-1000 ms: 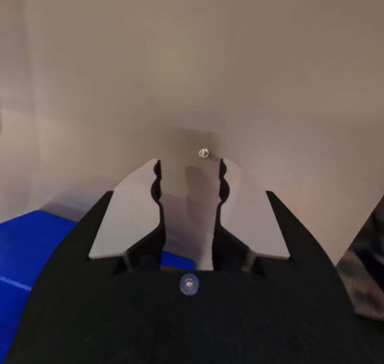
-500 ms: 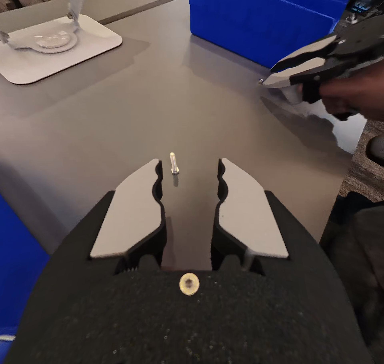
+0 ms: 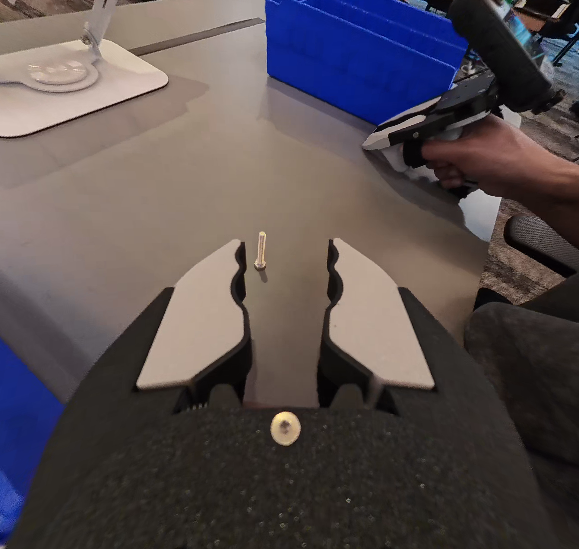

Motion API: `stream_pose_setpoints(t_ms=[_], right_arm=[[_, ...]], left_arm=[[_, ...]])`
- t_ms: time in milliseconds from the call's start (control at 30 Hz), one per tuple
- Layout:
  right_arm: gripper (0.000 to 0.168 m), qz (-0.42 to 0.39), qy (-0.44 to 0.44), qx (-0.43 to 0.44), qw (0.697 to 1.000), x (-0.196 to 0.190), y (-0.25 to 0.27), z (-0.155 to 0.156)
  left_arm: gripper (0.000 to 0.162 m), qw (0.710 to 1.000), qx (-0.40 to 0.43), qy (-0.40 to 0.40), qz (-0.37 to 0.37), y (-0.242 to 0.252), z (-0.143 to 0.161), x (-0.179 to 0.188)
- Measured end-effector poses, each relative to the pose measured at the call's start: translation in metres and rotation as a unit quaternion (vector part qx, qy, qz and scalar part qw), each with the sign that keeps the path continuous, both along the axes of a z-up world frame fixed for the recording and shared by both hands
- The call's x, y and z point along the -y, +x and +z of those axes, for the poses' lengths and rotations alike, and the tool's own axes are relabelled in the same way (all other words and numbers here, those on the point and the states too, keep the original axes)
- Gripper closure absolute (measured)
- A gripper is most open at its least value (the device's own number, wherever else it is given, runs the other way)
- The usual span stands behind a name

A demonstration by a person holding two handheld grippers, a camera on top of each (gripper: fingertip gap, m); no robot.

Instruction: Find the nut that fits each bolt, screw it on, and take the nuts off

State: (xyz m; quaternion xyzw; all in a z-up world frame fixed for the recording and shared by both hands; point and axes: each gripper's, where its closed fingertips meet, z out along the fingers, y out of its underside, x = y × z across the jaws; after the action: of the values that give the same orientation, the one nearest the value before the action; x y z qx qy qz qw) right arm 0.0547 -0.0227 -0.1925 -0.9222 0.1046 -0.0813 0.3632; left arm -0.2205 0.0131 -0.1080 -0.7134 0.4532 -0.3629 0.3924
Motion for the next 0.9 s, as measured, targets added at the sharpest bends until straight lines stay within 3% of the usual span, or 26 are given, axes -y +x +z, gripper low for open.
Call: stream_pose_setpoints(t_ms=[233, 467, 700, 900], right_arm=[[0.157, 0.017, 0.008, -0.044, 0.999, -0.001, -0.005, -0.001], [0.158, 0.065, 0.034, -0.037, 0.997, -0.006, -0.020, 0.008], [0.158, 0.304, 0.086, -0.057, 0.947, -0.021, -0.129, 0.047], [0.158, 0.459, 0.030, -0.047, 0.887, -0.055, -0.194, 0.032]], left_arm=[[0.113, 1.000, 0.006, -0.005, -0.008, 0.002, 0.001, 0.002], [0.113, 1.000, -0.003, -0.006, 0.001, 0.000, 0.000, -0.001], [0.112, 0.996, -0.087, 0.000, 0.023, -0.010, -0.027, -0.008], [0.113, 0.989, -0.137, 0.029, 0.038, -0.012, -0.043, -0.012]])
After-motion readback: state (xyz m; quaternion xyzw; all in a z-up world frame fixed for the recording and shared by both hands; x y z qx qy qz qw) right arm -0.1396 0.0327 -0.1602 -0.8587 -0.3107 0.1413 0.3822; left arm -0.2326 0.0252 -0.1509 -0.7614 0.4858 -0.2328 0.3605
